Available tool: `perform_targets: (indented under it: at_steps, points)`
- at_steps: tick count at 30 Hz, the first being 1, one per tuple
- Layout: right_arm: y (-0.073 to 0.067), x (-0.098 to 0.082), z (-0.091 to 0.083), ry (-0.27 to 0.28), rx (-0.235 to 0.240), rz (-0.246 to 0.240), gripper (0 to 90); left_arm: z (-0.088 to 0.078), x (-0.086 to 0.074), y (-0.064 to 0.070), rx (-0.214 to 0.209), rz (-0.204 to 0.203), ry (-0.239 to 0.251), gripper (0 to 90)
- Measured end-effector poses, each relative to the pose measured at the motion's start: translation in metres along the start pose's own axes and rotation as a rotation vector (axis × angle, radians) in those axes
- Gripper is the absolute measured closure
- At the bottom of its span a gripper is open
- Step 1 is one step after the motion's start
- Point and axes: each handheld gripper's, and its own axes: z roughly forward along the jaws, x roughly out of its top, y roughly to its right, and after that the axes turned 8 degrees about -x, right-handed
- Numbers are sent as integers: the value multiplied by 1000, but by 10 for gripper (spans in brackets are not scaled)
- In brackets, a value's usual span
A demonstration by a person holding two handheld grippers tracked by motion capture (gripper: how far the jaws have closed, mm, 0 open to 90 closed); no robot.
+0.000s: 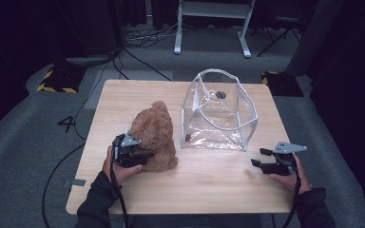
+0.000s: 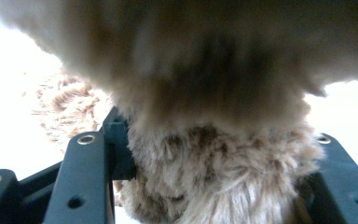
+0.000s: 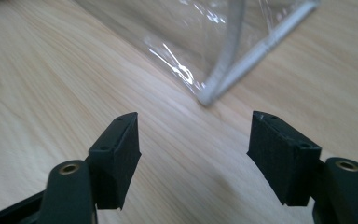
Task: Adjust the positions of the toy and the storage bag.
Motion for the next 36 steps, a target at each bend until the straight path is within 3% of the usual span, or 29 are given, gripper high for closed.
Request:
perform_targets:
  at_steps: [6,8,12,16,22,36]
  points:
    - [-13,30,-12,57,34,-49,352,0,-1,-1,-9,-10,3,446]
    - [-16,37,-16,90,29,-67,403,0,-2,-2,-14,-29,16,445]
    - [-24,53,-27,125,19,-114,404,0,-3,-3,-27,-41,21,443]
    - [-26,67,-34,143,23,-129,405,0,-3,-2,-25,-44,18,443]
    - [-35,105,-44,187,29,-183,404,0,-4,-3,-28,-45,27,441]
    - [-45,130,-44,227,38,-208,401,0,-3,-2,-27,-39,20,439]
